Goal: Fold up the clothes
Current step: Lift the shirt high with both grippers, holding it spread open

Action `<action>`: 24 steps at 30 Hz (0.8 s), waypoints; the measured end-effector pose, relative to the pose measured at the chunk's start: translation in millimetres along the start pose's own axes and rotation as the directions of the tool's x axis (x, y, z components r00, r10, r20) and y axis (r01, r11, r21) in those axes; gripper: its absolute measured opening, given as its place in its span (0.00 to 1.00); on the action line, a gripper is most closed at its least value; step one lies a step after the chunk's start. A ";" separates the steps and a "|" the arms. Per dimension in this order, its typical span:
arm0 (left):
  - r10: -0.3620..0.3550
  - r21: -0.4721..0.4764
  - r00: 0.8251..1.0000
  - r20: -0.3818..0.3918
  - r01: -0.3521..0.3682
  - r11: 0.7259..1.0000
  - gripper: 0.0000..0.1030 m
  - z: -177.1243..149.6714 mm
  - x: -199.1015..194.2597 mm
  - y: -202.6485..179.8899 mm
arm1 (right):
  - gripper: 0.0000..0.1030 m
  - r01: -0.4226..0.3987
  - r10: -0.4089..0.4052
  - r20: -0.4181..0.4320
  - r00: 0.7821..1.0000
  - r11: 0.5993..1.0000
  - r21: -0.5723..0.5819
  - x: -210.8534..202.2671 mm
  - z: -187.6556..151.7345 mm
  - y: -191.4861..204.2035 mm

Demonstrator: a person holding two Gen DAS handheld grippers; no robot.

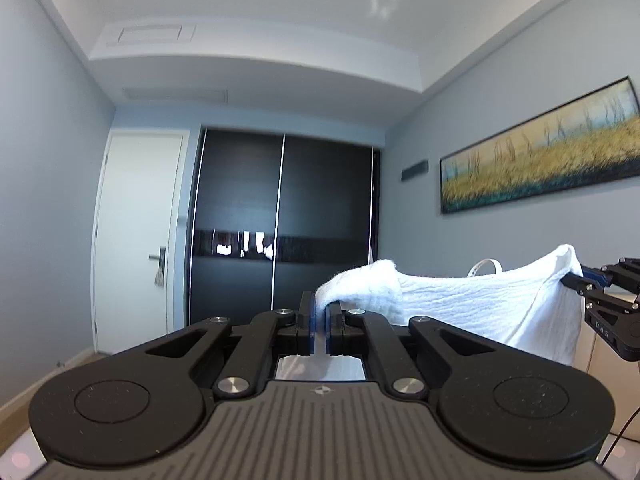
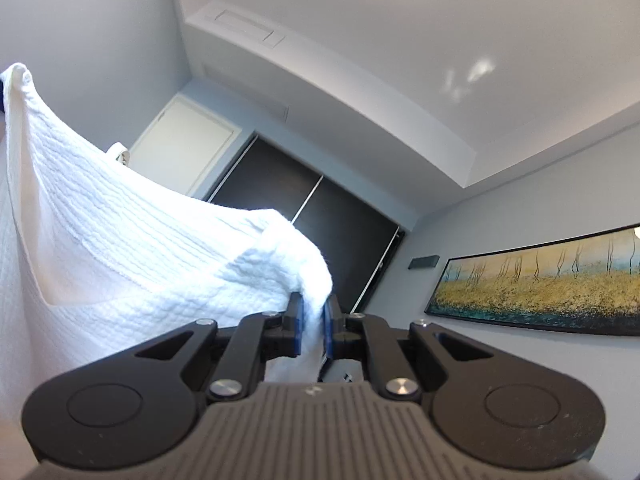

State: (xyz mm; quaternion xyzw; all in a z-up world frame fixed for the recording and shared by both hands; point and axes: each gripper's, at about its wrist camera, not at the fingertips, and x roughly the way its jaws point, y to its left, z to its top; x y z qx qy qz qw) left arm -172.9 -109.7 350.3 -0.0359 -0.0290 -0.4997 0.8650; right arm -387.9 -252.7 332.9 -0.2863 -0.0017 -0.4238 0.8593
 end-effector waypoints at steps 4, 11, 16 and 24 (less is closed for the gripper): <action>0.010 0.011 0.997 0.073 -0.011 1.000 0.03 18.0 -26.9 -3.7 | 0.11 -0.013 0.008 0.088 0.996 0.999 0.048 -24.0 12.3 -7.4; 0.072 0.028 0.997 -0.025 -0.072 0.997 0.03 12.4 3.7 6.8 | 0.11 -0.043 0.040 0.075 0.996 0.998 0.046 1.1 8.2 3.0; 0.126 0.046 0.972 -0.200 -0.119 0.992 0.03 -36.9 76.7 25.9 | 0.12 -0.103 0.104 -0.062 0.993 0.995 0.016 59.0 -32.3 44.5; 0.194 0.095 0.836 -0.513 -0.169 0.981 0.03 -162.6 206.0 55.3 | 0.12 -0.237 0.211 -0.374 0.903 0.971 -0.025 175.5 -154.4 148.6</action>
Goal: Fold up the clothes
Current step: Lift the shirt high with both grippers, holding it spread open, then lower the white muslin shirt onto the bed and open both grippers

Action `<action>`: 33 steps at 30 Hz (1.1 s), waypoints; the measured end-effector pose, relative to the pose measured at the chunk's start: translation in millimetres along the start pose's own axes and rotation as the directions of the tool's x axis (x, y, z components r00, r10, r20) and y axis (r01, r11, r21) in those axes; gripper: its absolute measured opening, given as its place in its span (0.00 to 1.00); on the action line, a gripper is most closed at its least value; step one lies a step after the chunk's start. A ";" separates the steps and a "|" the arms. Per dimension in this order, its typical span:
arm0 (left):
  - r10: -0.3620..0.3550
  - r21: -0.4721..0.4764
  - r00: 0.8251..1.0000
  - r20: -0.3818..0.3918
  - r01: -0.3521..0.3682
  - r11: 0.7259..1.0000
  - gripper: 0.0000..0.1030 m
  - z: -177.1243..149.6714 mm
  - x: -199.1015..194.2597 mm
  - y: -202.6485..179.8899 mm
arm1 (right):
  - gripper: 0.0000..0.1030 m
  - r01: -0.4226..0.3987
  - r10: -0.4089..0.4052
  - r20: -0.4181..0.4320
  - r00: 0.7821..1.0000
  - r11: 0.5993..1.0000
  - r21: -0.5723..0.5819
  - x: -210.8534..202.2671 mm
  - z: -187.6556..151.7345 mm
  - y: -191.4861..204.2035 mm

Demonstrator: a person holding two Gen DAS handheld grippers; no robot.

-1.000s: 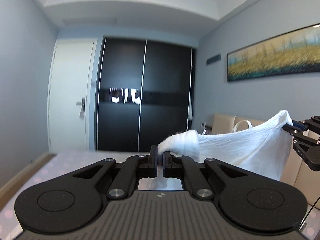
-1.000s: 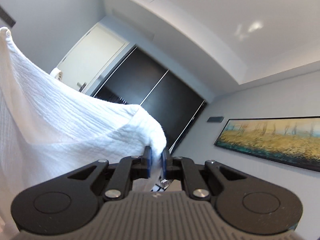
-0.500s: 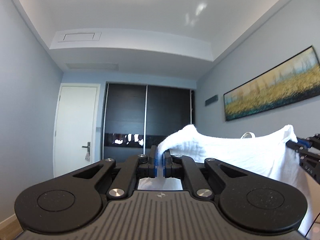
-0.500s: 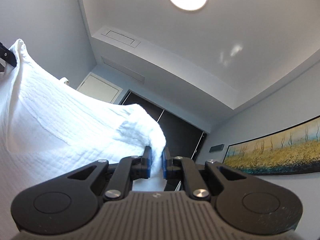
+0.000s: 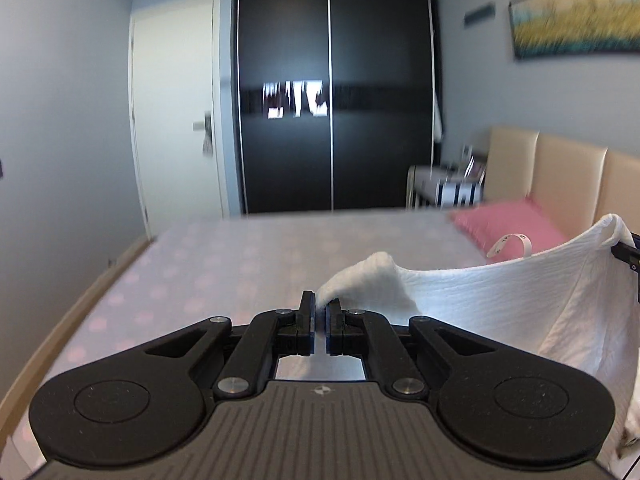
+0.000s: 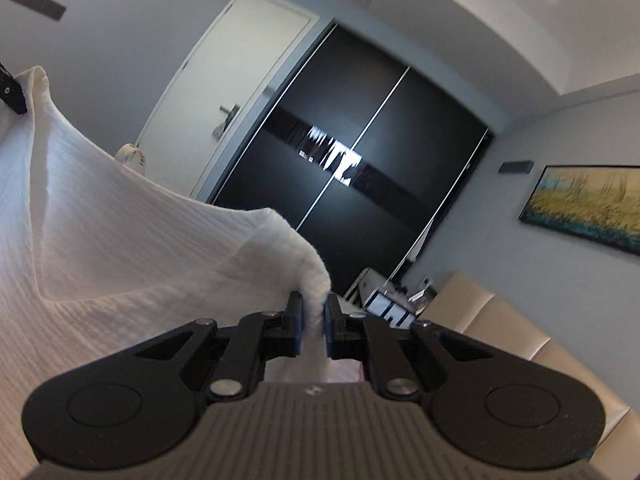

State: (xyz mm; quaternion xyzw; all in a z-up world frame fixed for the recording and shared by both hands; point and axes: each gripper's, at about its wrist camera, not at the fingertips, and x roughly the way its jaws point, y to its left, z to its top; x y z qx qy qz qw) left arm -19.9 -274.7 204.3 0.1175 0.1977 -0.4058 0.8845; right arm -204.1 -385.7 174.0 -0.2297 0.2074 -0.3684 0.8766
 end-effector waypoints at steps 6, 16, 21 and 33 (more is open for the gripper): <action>0.026 -0.003 0.982 -0.189 -0.027 1.000 0.03 -40.0 113.3 2.1 | 0.12 -0.077 0.072 -0.182 0.981 0.997 -0.023 111.9 -45.1 49.3; 0.022 0.022 0.937 -0.348 -0.016 1.000 0.03 -92.7 216.4 15.2 | 0.13 -0.151 0.146 -0.359 0.922 0.988 0.014 214.6 -114.0 115.4; 0.004 0.017 0.908 -0.418 0.003 1.000 0.11 -109.4 240.5 20.7 | 0.32 -0.169 0.168 -0.419 0.892 0.985 0.035 232.6 -137.0 127.5; 0.020 0.068 0.884 -0.468 0.014 0.998 0.31 -124.2 210.6 53.3 | 0.45 -0.122 0.166 -0.485 0.859 0.985 0.120 202.4 -154.5 75.9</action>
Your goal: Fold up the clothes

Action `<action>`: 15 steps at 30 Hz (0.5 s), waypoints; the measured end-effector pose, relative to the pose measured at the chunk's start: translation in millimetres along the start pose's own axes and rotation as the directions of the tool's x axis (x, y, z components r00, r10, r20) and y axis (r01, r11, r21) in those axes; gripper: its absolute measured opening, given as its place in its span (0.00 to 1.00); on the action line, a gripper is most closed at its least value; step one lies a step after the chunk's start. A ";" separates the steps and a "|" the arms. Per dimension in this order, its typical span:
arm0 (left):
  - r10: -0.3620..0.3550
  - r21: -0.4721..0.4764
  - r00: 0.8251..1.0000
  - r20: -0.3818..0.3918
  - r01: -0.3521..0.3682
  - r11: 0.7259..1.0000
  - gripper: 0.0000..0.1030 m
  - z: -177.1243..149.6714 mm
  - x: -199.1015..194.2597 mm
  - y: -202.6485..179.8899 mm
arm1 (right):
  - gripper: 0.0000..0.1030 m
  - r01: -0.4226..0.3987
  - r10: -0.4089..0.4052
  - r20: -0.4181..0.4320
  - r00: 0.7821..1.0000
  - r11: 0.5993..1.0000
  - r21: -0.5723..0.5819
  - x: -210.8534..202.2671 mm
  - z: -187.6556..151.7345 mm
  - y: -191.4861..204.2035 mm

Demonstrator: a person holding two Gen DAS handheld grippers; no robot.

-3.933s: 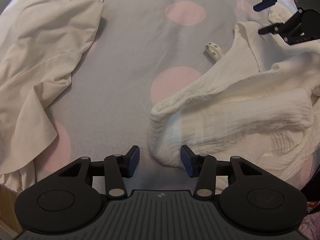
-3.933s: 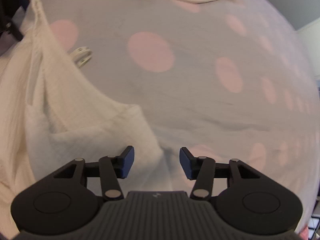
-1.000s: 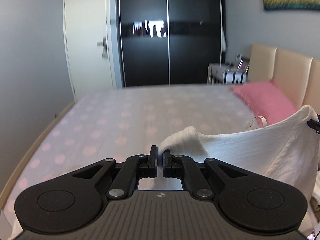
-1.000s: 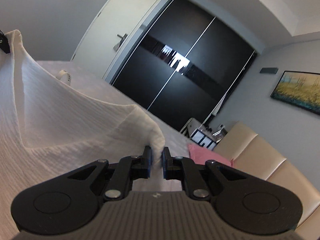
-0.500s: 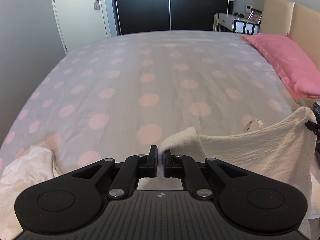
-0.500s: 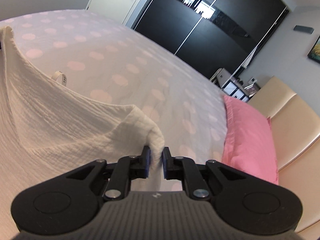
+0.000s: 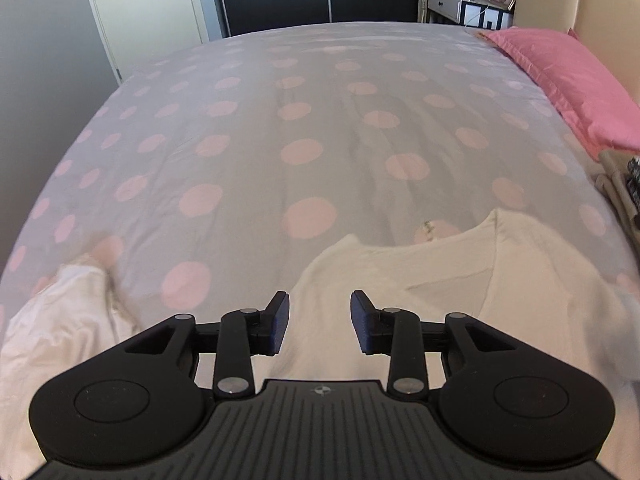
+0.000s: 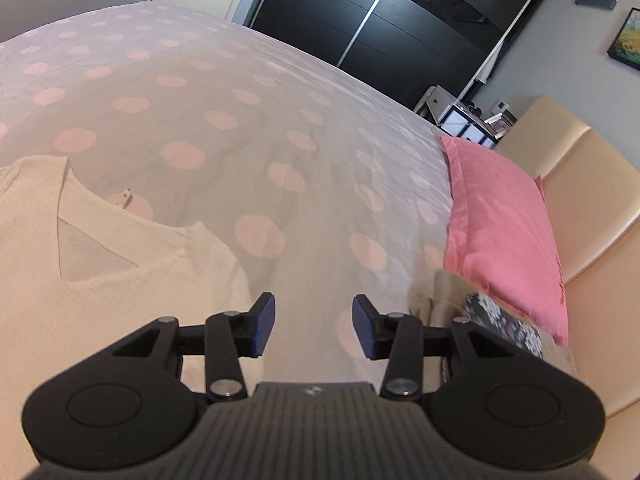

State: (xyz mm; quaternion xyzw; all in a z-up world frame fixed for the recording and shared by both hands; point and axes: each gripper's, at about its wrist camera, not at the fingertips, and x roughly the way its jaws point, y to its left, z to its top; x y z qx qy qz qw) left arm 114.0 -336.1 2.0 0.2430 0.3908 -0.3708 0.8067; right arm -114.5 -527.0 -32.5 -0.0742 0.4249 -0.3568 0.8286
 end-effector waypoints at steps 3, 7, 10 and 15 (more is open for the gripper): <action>0.030 -0.009 0.999 -0.029 -0.030 0.999 0.31 -18.5 -10.2 18.7 | 0.47 0.010 -0.009 -0.029 1.000 1.000 0.027 -10.6 -19.7 -15.3; 0.038 -0.036 0.995 -0.089 -0.041 0.999 0.34 -50.6 -21.1 40.7 | 0.49 0.008 -0.003 -0.068 0.998 0.998 0.066 -25.3 -53.7 -31.4; 0.035 -0.039 0.991 -0.131 -0.040 0.998 0.39 -75.7 -25.9 49.6 | 0.49 -0.010 0.020 -0.096 0.995 0.994 0.106 -35.2 -80.7 -41.9; 0.030 -0.058 0.980 -0.196 -0.042 0.997 0.39 -114.4 -24.6 55.9 | 0.49 -0.007 0.035 -0.150 0.988 0.982 0.186 -45.5 -125.3 -63.5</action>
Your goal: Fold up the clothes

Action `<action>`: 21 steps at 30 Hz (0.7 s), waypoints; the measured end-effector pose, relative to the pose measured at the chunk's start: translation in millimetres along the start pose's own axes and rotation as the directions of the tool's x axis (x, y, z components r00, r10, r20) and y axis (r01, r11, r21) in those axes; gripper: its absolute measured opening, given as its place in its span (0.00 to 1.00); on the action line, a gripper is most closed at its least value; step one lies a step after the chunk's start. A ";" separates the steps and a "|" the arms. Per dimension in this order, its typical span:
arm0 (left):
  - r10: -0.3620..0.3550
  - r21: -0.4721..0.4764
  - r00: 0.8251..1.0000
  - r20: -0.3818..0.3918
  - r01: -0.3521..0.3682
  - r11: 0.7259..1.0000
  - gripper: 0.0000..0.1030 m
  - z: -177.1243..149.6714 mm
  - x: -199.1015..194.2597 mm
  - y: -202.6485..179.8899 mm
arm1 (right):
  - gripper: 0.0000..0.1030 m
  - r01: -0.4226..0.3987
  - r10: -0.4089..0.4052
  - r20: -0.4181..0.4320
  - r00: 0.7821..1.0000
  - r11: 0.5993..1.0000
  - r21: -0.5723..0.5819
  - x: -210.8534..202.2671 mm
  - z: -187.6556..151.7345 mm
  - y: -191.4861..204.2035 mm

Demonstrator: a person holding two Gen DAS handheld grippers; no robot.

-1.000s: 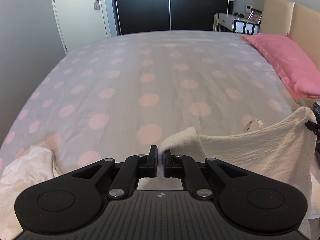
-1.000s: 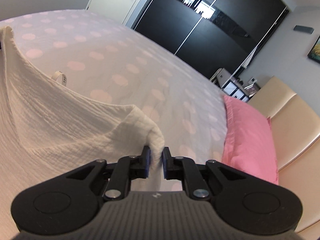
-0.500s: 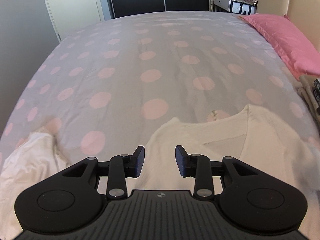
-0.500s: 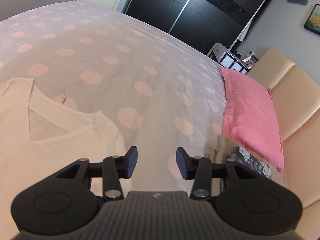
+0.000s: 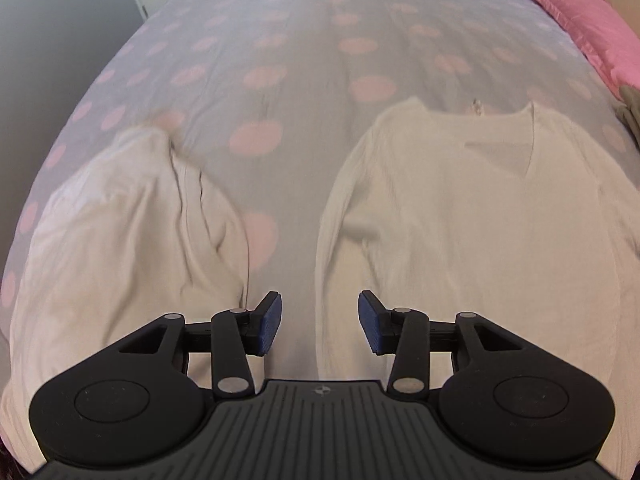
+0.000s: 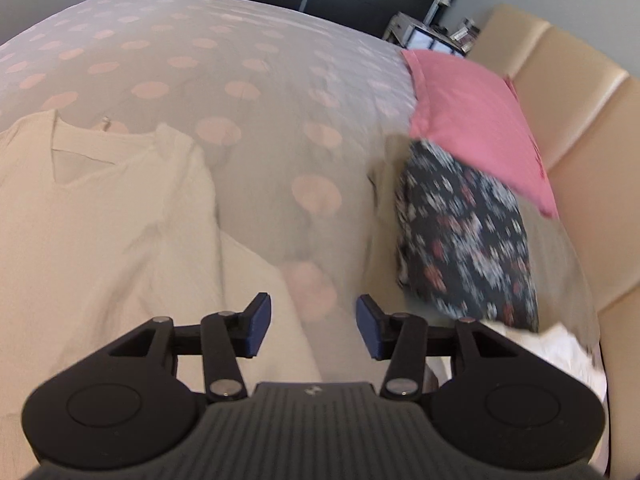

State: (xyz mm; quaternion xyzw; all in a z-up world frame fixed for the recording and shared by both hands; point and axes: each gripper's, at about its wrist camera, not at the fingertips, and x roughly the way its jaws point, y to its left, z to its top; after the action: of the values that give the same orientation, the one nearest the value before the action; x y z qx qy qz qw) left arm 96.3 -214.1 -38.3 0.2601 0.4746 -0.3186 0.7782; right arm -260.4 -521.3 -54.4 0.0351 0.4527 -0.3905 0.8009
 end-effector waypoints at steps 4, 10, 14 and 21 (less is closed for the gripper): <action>-0.028 -0.035 0.997 -0.066 0.026 0.999 0.39 -24.3 12.8 6.3 | 0.49 0.029 -0.023 -0.057 0.998 0.994 0.101 3.1 -31.3 -31.3; -0.056 -0.067 0.986 -0.157 0.046 0.997 0.39 -60.0 32.8 15.0 | 0.55 -0.011 0.044 -0.153 0.987 0.978 0.206 10.1 -78.2 -65.6; -0.093 -0.115 0.978 -0.187 0.072 0.991 0.39 -74.1 39.5 18.5 | 0.55 -0.011 0.063 -0.222 0.973 0.973 0.230 24.9 -102.6 -73.6; -0.096 -0.101 0.970 -0.224 0.075 0.992 0.39 -86.9 46.0 13.2 | 0.55 -0.065 0.134 -0.256 0.957 0.963 0.262 30.3 -123.3 -86.5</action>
State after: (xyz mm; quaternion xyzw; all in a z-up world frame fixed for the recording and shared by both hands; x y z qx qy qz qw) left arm 72.2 -155.4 -114.5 0.2381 0.5857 -0.2975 0.7154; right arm -394.6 -548.7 -123.9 0.2119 0.5026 -0.3950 0.7393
